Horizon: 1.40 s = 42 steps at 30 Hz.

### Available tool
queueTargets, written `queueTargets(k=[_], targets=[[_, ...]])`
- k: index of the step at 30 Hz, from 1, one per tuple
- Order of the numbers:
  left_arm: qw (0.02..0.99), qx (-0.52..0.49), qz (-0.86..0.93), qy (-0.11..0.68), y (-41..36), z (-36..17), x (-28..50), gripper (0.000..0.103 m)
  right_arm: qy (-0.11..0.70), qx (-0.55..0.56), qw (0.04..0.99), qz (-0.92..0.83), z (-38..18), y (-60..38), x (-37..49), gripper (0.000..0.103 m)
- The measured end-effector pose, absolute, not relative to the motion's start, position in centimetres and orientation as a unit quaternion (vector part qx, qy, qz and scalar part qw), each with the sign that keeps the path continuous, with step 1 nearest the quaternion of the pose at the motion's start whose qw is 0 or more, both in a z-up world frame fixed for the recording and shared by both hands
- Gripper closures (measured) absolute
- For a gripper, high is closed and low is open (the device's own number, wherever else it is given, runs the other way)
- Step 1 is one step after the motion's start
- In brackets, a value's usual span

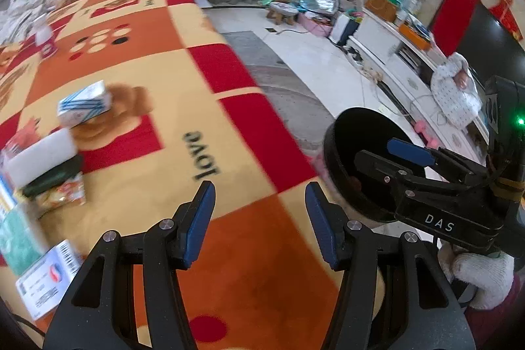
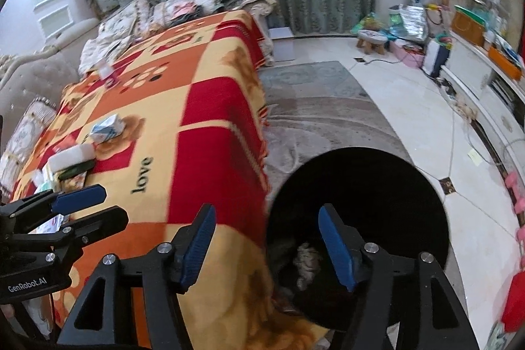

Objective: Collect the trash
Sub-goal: 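Move both open tools back over the remaining trash on the bed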

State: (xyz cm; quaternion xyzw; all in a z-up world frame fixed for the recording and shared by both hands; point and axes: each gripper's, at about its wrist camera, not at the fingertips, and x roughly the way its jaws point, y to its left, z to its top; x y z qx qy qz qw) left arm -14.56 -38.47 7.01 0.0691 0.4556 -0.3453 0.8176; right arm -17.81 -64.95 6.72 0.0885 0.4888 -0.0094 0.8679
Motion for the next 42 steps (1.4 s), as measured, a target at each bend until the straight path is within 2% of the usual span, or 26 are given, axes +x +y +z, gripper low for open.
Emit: queueTargets(k=[12, 27, 33, 42], targets=[[0.841, 0.049, -0.276, 0.463, -28.7, 7.0, -13.5, 0.047, 0.507, 0.053, 0.857, 0.074, 5.8, -56.0, -16.0, 0.04], [0.864, 0.011, -0.135, 0.485, -11.5, 4.5, -10.6, 0.047, 0.521, 0.017, 0.843, 0.136, 5.0, -49.3, -14.8, 0.038], [0.848, -0.004, -0.134, 0.513, -10.6, 2.4, -9.5, 0.048, 0.52, 0.013, 0.843, 0.138, 5.3, -48.8, -14.8, 0.037], [0.813, -0.029, -0.251, 0.525, -17.6, 2.8, -13.8, 0.048, 0.522, 0.022, 0.844, 0.12, 5.4, -50.2, -14.5, 0.037]])
